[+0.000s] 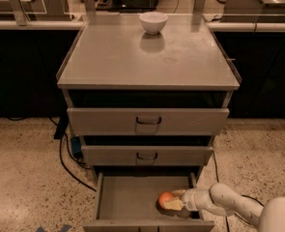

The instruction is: Place orange into bottom drawer

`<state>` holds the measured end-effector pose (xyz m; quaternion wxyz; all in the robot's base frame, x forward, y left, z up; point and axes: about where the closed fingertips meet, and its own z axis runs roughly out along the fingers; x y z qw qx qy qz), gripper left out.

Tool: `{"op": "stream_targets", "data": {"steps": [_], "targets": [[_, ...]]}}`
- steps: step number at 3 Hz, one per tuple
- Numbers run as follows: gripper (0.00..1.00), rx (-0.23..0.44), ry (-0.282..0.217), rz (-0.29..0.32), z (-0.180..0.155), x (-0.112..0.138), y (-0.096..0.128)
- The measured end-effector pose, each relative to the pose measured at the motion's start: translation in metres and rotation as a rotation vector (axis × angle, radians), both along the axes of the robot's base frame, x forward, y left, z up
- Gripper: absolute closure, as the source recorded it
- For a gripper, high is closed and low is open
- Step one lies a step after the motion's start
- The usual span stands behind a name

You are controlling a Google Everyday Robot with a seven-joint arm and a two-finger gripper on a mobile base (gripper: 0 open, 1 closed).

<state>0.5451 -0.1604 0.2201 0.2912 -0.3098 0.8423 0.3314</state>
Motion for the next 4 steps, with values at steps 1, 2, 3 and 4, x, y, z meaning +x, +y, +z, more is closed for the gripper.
{"op": "stream_targets", "data": {"steps": [1, 2, 3, 4], "targets": [[1.0, 0.0, 0.0, 0.0, 0.0, 0.0, 0.0], [1.0, 0.013, -0.008, 0.025, -0.005, 0.02, 0.011], [1.0, 0.033, 0.005, 0.034, -0.026, 0.048, 0.02], [1.0, -0.087, 0.008, -0.003, -0.037, 0.081, 0.0]]}}
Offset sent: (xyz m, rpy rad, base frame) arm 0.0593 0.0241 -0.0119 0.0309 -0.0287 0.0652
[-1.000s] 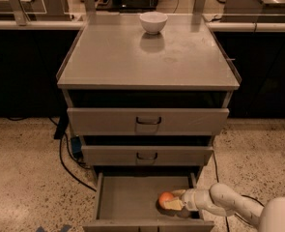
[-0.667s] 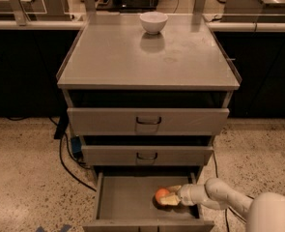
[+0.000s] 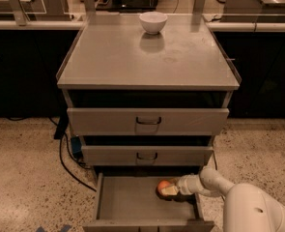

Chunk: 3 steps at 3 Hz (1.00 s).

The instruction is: Place orange into bottom drawer

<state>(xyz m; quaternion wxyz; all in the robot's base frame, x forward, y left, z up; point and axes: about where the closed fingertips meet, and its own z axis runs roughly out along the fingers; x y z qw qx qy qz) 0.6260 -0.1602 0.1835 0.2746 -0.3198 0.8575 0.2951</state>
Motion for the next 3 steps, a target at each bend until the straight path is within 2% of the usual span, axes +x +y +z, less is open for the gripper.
{"op": "stream_targets", "data": {"steps": [1, 2, 3], "targets": [[1.0, 0.0, 0.0, 0.0, 0.0, 0.0, 0.0], [1.0, 0.051, 0.032, -0.02, -0.026, -0.02, 0.011], [0.96, 0.052, 0.034, -0.02, -0.027, -0.021, 0.012]]}}
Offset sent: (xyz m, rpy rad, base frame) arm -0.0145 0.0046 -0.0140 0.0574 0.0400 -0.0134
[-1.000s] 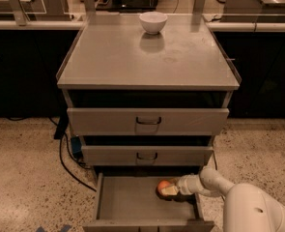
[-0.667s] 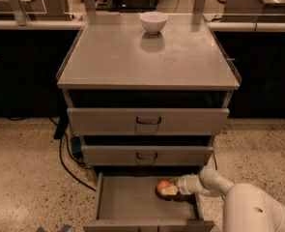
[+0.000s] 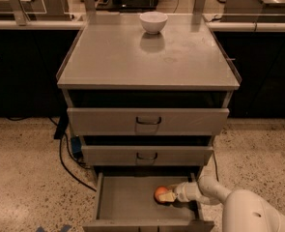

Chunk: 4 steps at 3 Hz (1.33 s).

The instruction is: Place orange into bottom drawer

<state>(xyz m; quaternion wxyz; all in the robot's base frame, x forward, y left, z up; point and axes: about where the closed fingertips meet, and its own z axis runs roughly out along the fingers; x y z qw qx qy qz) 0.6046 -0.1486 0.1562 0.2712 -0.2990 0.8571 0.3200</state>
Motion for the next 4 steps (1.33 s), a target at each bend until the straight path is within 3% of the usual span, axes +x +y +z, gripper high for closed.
{"op": "stream_targets", "data": {"steps": [4], "targets": [[0.04, 0.0, 0.0, 0.0, 0.0, 0.0, 0.0001]]}}
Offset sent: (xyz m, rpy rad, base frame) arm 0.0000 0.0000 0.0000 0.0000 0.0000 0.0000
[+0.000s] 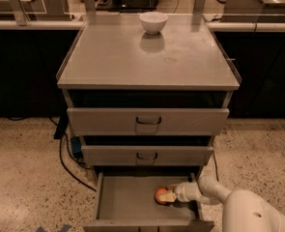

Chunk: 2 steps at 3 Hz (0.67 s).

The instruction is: Place orange into bottom drawer

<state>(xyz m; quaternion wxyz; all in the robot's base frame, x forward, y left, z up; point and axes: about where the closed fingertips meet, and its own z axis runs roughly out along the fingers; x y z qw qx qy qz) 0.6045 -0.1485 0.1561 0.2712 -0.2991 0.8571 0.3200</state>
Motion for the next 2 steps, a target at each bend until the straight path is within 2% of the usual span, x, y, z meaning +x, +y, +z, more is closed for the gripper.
{"op": "stream_targets", "data": {"steps": [2], "targets": [[0.0, 0.0, 0.0, 0.0, 0.0, 0.0, 0.0001]]}}
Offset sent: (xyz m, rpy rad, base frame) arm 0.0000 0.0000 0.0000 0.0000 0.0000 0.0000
